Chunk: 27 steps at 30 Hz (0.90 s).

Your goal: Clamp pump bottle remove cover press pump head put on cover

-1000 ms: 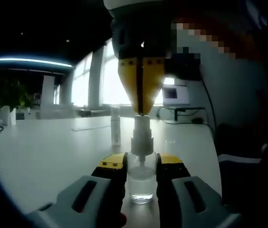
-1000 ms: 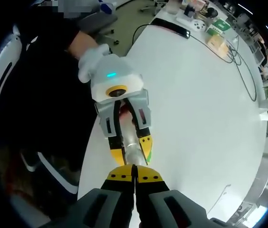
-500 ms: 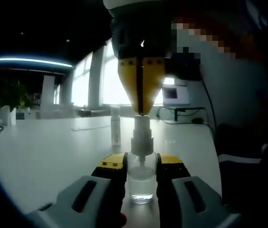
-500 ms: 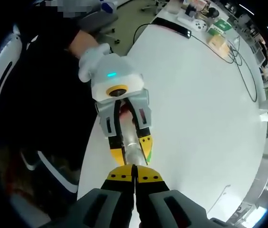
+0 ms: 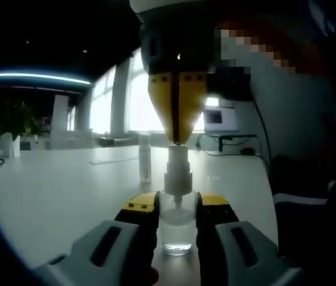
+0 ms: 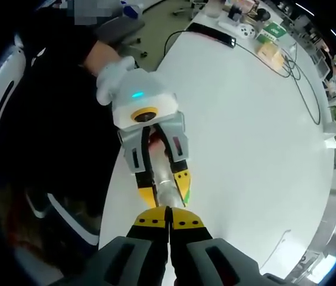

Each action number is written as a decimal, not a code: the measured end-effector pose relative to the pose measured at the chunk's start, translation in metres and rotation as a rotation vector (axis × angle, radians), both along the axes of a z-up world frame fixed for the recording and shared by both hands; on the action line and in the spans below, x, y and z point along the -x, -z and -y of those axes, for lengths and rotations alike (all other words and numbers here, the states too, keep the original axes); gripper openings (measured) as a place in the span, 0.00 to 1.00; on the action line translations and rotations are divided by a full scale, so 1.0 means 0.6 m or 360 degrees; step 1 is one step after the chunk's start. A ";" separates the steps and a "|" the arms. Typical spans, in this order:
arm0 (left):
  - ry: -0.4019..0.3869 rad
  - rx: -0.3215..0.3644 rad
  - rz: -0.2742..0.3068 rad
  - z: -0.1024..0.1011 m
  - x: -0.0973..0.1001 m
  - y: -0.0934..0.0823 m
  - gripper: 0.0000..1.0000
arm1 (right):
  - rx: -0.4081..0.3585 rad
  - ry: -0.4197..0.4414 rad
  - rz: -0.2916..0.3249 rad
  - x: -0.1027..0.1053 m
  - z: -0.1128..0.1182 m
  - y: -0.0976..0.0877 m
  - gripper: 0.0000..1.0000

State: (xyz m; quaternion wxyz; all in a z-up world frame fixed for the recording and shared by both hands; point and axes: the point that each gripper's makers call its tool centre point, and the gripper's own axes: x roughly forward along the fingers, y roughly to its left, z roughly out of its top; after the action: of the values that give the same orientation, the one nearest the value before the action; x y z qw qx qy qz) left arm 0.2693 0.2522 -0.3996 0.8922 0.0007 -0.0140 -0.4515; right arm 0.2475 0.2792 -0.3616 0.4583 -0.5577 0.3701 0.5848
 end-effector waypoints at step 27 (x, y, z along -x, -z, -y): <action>-0.0002 0.0000 0.0002 -0.001 0.000 0.001 0.15 | 0.0001 -0.0008 -0.0005 0.002 -0.003 0.003 0.00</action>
State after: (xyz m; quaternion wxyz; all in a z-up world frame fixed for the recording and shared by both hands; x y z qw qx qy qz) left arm 0.2692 0.2526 -0.4005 0.8924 0.0012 -0.0146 -0.4510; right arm 0.2464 0.2807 -0.3636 0.4560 -0.5578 0.3697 0.5867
